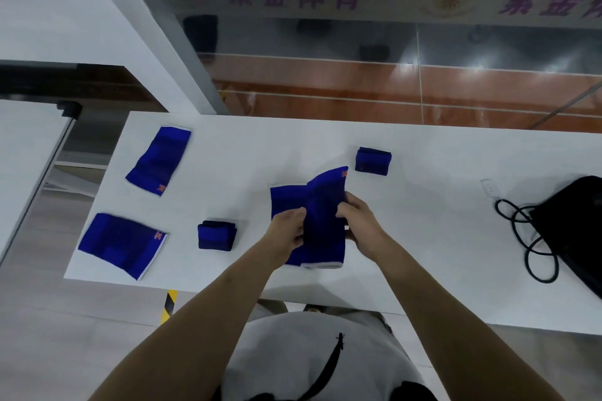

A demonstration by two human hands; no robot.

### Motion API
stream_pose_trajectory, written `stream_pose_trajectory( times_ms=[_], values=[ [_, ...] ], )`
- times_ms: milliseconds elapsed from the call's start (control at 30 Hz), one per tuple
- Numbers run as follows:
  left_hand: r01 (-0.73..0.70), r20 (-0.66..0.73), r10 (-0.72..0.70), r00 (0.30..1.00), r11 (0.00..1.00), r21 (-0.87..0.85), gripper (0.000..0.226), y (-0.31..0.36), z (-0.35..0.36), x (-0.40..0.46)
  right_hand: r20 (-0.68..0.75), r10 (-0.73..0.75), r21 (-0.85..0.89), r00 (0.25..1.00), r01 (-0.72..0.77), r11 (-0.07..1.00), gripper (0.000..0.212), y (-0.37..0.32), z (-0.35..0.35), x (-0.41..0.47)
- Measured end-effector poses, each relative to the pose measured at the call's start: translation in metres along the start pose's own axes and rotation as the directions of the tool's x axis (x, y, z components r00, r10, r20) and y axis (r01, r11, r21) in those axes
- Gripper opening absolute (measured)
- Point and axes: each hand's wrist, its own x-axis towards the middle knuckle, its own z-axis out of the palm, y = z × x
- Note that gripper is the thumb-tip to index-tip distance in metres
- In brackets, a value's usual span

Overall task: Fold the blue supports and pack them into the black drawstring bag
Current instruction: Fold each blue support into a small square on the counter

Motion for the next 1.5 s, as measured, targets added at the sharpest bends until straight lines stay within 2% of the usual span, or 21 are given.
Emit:
stream_pose_trajectory(
  times_ms=[133, 200, 333, 533, 800, 967, 1133, 1333, 1500],
  values=[
    [-0.099, -0.03, 0.098, 0.995, 0.993, -0.066, 0.029, -0.007, -0.018, -0.004, 0.03, -0.006, -0.015, 1.0, 0.006, 1.0, 0.044, 0.009, 0.017, 0.005],
    [-0.133, -0.096, 0.131, 0.987, 0.991, -0.01, 0.031, -0.01, -0.027, -0.002, 0.024, -0.007, -0.064, 1.0, 0.009, 0.998, 0.047, 0.017, 0.026, 0.008],
    [-0.107, -0.144, 0.127, 0.981, 0.984, 0.142, 0.04, -0.017, -0.045, 0.006, 0.063, 0.013, -0.124, 0.998, -0.005, 0.992, 0.058, 0.027, 0.042, 0.015],
    [-0.113, -0.171, 0.142, 0.975, 0.979, 0.17, 0.057, -0.021, -0.056, 0.011, 0.043, 0.015, -0.277, 0.999, -0.003, 0.961, 0.08, 0.028, 0.056, 0.034],
    [-0.077, -0.195, 0.124, 0.973, 0.97, 0.232, 0.071, -0.026, -0.064, 0.026, -0.043, 0.009, -0.542, 0.999, -0.03, 0.84, 0.088, 0.032, 0.068, 0.057],
    [-0.024, -0.16, 0.094, 0.983, 0.92, 0.392, 0.081, -0.028, -0.066, 0.03, -0.128, -0.001, -0.624, 0.992, -0.08, 0.777, 0.093, 0.039, 0.072, 0.061],
    [-0.011, -0.193, 0.128, 0.973, 0.856, 0.516, 0.081, -0.035, -0.067, 0.04, -0.18, -0.036, -0.653, 0.983, -0.092, 0.752, 0.088, 0.049, 0.074, 0.062],
    [-0.089, -0.16, 0.267, 0.951, 0.727, 0.681, 0.068, -0.044, -0.069, 0.034, -0.213, -0.135, -0.655, 0.968, -0.039, 0.754, 0.071, 0.063, 0.068, 0.058],
    [-0.062, -0.211, 0.28, 0.936, 0.724, 0.687, 0.054, -0.06, -0.068, 0.029, -0.256, -0.132, -0.619, 0.957, -0.058, 0.783, 0.06, 0.073, 0.065, 0.056]
  ],
)
